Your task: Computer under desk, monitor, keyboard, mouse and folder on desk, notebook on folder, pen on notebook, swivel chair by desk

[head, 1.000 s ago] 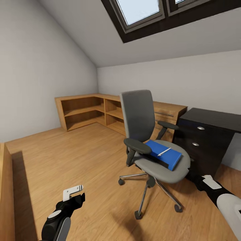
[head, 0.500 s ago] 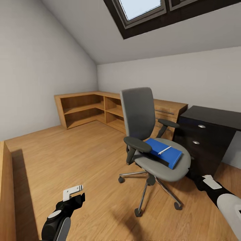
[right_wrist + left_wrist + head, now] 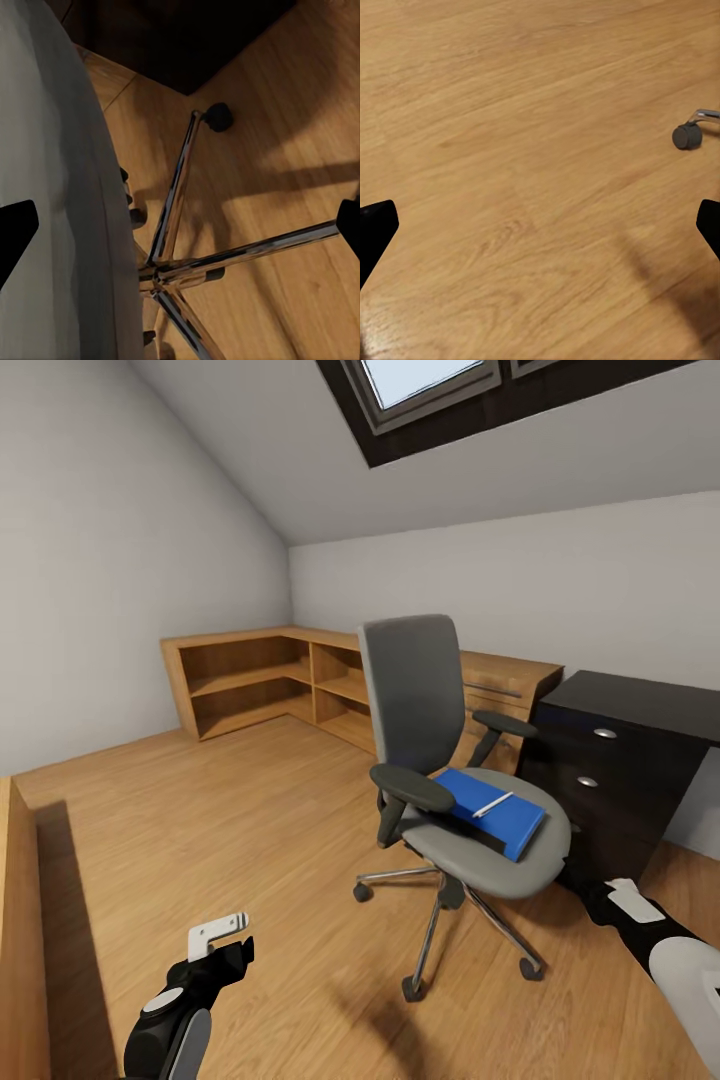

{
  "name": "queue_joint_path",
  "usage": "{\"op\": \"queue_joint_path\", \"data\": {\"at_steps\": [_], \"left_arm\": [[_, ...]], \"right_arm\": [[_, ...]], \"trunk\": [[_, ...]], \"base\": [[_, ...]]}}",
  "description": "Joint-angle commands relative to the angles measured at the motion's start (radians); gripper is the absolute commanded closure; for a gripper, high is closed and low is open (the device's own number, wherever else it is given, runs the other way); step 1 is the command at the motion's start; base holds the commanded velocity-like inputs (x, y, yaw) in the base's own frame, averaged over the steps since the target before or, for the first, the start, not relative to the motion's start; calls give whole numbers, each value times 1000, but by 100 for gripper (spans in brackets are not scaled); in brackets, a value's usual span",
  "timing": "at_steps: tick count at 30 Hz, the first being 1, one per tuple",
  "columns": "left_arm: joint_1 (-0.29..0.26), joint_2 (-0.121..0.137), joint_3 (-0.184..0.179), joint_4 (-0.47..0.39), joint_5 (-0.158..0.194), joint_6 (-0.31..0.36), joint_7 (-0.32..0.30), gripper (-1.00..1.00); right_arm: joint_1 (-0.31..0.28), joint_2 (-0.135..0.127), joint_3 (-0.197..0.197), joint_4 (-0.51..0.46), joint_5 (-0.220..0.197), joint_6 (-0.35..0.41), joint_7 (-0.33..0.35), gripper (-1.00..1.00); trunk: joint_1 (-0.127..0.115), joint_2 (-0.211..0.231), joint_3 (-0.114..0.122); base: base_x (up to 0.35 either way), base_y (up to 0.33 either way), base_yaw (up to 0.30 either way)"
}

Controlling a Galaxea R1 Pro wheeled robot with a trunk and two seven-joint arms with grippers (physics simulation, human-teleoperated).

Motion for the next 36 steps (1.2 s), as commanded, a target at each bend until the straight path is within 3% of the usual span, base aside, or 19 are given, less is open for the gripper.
{"op": "queue_joint_path", "data": {"at_steps": [1,14,21,27,30,36], "left_arm": [[-1,0,-1,-1,11,3,9,-100],[-1,0,-1,-1,11,3,9,-100],[-1,0,-1,-1,11,2,9,-100],[-1,0,-1,-1,11,3,9,-100],[-1,0,-1,-1,11,3,9,-100],[-1,0,-1,-1,11,3,9,-100]], "right_arm": [[0,0,2,19,0,5,-4,-100],[0,-3,2,20,0,9,10,-100],[2,-27,2,29,1,11,108,-100],[2,-44,2,53,0,31,154,-100],[2,-61,2,62,0,98,197,-100],[2,-78,2,83,1,158,266,-100]], "trunk": [[0,0,-1],[0,0,-2],[0,0,-2],[0,0,-2],[0,0,-2],[0,0,-2]], "base": [[0,0,0],[0,0,0],[0,0,0],[0,0,0],[0,0,0],[0,0,0]]}}
